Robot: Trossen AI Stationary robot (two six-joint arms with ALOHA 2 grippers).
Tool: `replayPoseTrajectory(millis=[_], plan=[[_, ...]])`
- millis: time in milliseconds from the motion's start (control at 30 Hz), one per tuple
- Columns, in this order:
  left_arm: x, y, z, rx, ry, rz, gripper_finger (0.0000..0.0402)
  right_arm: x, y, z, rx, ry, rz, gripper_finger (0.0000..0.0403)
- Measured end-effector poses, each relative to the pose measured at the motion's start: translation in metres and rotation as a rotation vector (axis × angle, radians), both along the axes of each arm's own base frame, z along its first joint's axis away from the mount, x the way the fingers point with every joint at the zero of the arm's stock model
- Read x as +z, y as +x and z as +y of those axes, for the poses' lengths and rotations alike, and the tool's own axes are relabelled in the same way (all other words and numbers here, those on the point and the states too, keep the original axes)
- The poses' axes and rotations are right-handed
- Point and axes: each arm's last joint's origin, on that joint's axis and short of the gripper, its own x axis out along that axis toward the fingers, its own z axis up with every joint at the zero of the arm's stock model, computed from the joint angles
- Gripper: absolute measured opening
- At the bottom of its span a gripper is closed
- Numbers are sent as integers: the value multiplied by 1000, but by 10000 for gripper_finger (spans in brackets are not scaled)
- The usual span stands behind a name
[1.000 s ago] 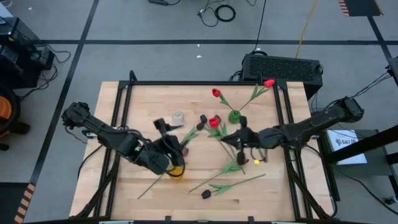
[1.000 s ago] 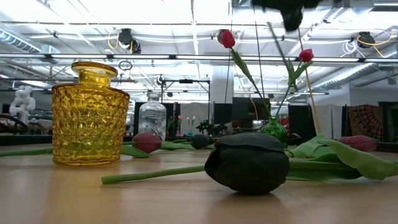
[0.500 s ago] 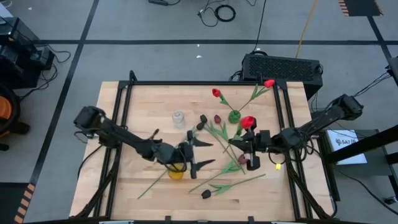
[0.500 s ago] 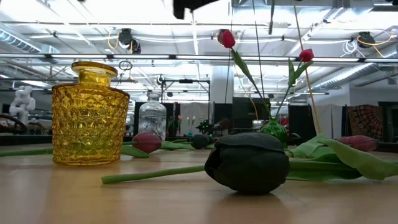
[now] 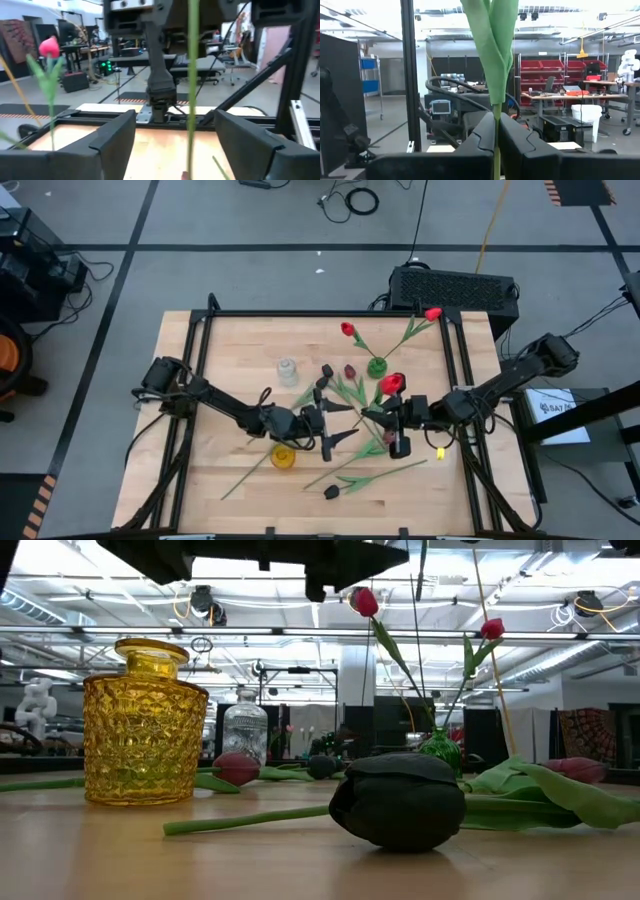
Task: Sort flowers into vase by color
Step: Put the red tulip into the green vase
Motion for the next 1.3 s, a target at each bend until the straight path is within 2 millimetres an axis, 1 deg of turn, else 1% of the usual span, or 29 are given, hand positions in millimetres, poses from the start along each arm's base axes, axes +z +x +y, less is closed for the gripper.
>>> replayPoseTrajectory(millis=[200,300,500,533,567,733,900,1033,1133,1300], plan=[[-1,3,-2,-38,30,40,190,-2,4,2,-6,-17,-28,5],[-1,3,-2,-69,46,45,141,-2,4,2,-9,-24,-33,5],[-1,4,0,-56,50,48,26,-3,5,2,-11,-34,-27,6],[-1,4,1,-54,51,49,15,-4,5,2,-11,-35,-25,6],[-2,4,1,-52,52,52,11,-4,5,2,-11,-35,-21,7],[-4,4,1,-45,61,72,18,-7,5,5,0,-40,7,20],[-6,4,1,-42,108,100,13,-7,3,5,14,-22,33,58],[-7,4,2,-31,111,110,9,-4,0,4,17,-25,42,92],[-8,4,3,-25,114,122,9,-3,-3,3,21,-19,56,109],[-8,4,3,-25,113,121,8,0,-8,1,31,2,77,114]])
